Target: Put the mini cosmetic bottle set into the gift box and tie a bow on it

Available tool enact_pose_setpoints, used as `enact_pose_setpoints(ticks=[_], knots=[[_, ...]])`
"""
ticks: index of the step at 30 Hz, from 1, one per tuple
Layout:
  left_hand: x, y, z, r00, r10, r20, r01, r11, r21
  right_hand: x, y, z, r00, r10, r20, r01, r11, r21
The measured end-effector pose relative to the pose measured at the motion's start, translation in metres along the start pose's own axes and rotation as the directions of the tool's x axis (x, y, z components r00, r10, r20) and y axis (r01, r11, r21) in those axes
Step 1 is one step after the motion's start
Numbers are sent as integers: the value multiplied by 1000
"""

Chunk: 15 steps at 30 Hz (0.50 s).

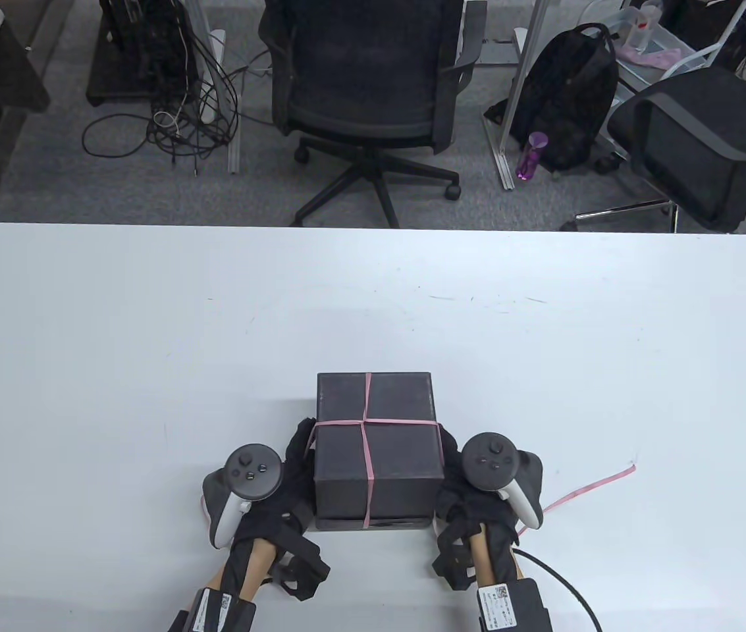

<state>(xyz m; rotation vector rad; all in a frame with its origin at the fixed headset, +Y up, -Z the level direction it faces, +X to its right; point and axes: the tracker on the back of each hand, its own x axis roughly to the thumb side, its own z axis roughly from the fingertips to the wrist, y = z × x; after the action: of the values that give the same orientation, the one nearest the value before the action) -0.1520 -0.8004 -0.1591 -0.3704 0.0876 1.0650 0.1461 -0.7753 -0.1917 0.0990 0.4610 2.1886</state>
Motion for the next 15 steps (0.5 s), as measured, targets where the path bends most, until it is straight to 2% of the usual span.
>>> enact_pose_setpoints(ticks=[2,5,8,12,15], knots=[[-1,5,0,994,109,23,-109,994,-6,-2,-2,1,989,-149,23,148,987,65],[-3,13,0,973,224,56,-222,974,-48,2,-4,3,924,-375,73,360,919,162],[-2,18,1,939,328,100,-321,944,-79,6,-6,5,894,-421,153,395,902,177],[-1,23,2,909,389,153,-373,920,-120,7,-9,7,845,-500,192,463,862,207],[0,25,2,877,448,174,-427,893,-146,8,-11,8,826,-521,216,489,852,185]])
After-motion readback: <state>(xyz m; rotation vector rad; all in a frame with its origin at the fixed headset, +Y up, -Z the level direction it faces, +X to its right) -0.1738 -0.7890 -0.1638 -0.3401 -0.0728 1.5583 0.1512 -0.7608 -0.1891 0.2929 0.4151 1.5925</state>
